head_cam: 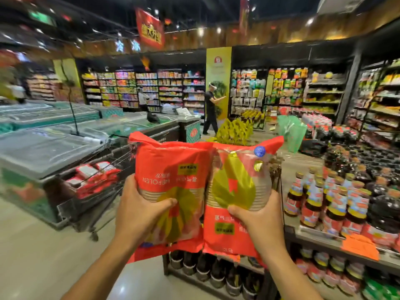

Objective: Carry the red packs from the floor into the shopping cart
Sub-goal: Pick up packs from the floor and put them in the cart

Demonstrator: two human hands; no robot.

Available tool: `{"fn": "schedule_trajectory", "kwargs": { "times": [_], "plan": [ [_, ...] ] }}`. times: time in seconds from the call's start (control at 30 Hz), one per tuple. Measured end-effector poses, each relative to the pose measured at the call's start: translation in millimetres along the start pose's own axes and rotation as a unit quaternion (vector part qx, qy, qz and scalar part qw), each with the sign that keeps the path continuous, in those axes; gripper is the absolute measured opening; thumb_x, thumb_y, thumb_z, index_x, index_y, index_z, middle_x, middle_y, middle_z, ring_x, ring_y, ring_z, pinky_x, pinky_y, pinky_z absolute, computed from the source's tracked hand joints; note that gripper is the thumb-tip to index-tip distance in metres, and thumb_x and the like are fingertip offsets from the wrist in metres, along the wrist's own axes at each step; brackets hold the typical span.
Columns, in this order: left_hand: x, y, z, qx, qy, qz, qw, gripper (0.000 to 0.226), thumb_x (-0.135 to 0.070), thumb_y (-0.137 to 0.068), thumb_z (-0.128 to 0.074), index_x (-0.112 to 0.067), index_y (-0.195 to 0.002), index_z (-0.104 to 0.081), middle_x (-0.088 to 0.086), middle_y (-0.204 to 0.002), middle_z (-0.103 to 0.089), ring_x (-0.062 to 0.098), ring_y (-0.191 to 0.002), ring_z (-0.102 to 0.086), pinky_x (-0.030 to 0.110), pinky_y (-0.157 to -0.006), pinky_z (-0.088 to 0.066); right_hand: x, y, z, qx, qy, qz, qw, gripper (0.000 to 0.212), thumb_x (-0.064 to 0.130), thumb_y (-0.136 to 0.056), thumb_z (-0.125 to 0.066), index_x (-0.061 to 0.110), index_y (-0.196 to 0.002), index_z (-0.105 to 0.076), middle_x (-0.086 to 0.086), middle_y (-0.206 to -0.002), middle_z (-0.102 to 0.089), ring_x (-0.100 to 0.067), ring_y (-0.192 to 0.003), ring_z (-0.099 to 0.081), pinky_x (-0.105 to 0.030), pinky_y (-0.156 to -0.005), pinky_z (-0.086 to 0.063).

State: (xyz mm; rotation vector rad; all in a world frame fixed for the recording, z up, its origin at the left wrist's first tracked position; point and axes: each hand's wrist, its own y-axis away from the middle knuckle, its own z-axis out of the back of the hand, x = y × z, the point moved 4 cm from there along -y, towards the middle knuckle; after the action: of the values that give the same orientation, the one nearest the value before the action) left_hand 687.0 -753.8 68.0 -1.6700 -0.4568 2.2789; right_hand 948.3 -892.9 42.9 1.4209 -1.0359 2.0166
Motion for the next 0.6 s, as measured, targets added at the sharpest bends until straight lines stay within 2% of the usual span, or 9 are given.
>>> {"fn": "schedule_trajectory", "kwargs": {
  "times": [0.13,0.23,0.33,0.4,0.5,0.6],
  "plan": [
    [33,-34,45,-0.039,-0.005,0.015,0.999,0.090,-0.061,-0.032,-0.088,-0.045,-0.111,-0.048,-0.007,-0.111,-0.068,0.019,-0.096,-0.070,0.055,-0.087,-0.058,12,-13,-76,0.050,-0.012,0.013,0.999,0.071,0.025,-0.058,-0.099,0.032,-0.107,-0.048,0.003,-0.111,-0.062,-0.016,-0.098,-0.064,-0.034,-0.072,-0.050],
    [54,-54,77,-0.064,-0.009,0.028,0.997,0.096,-0.061,-0.033,-0.089,-0.043,-0.119,-0.049,-0.010,-0.113,-0.068,0.016,-0.096,-0.070,0.051,-0.088,-0.059,22,-17,-129,0.074,-0.020,0.016,0.997,0.074,0.037,-0.051,-0.098,0.035,-0.104,-0.047,0.003,-0.111,-0.064,-0.018,-0.098,-0.066,-0.046,-0.082,-0.057],
    [70,-71,107,-0.090,-0.032,0.032,0.995,0.096,-0.049,-0.039,-0.099,-0.039,-0.120,-0.048,-0.006,-0.115,-0.068,0.019,-0.098,-0.069,0.046,-0.088,-0.057,30,-17,-179,0.101,-0.026,0.013,0.994,0.079,0.053,-0.040,-0.089,0.037,-0.105,-0.047,0.005,-0.111,-0.064,-0.017,-0.099,-0.066,-0.050,-0.087,-0.057],
    [84,-83,124,-0.108,-0.044,0.041,0.992,0.095,-0.044,-0.041,-0.102,-0.036,-0.119,-0.048,-0.003,-0.114,-0.069,0.022,-0.098,-0.069,0.044,-0.088,-0.055,35,-16,-208,0.117,-0.035,0.012,0.992,0.081,0.055,-0.038,-0.088,0.038,-0.107,-0.047,0.005,-0.112,-0.064,-0.017,-0.101,-0.066,-0.050,-0.089,-0.057],
    [101,-99,145,-0.126,-0.047,0.058,0.989,0.099,-0.065,-0.033,-0.086,-0.042,-0.121,-0.047,-0.006,-0.115,-0.070,0.021,-0.098,-0.070,0.048,-0.091,-0.058,42,-20,-246,0.149,-0.040,0.012,0.988,0.077,0.041,-0.049,-0.096,0.035,-0.108,-0.047,0.006,-0.111,-0.064,-0.016,-0.100,-0.066,-0.051,-0.089,-0.057],
    [115,-114,160,-0.141,-0.051,0.060,0.987,0.100,-0.068,-0.033,-0.084,-0.054,-0.121,-0.040,-0.009,-0.118,-0.069,0.019,-0.101,-0.070,0.048,-0.093,-0.058,45,-30,-279,0.160,-0.036,0.021,0.986,0.079,0.052,-0.041,-0.090,0.037,-0.105,-0.047,0.004,-0.112,-0.063,-0.019,-0.102,-0.065,-0.052,-0.090,-0.056]
  ]
}}
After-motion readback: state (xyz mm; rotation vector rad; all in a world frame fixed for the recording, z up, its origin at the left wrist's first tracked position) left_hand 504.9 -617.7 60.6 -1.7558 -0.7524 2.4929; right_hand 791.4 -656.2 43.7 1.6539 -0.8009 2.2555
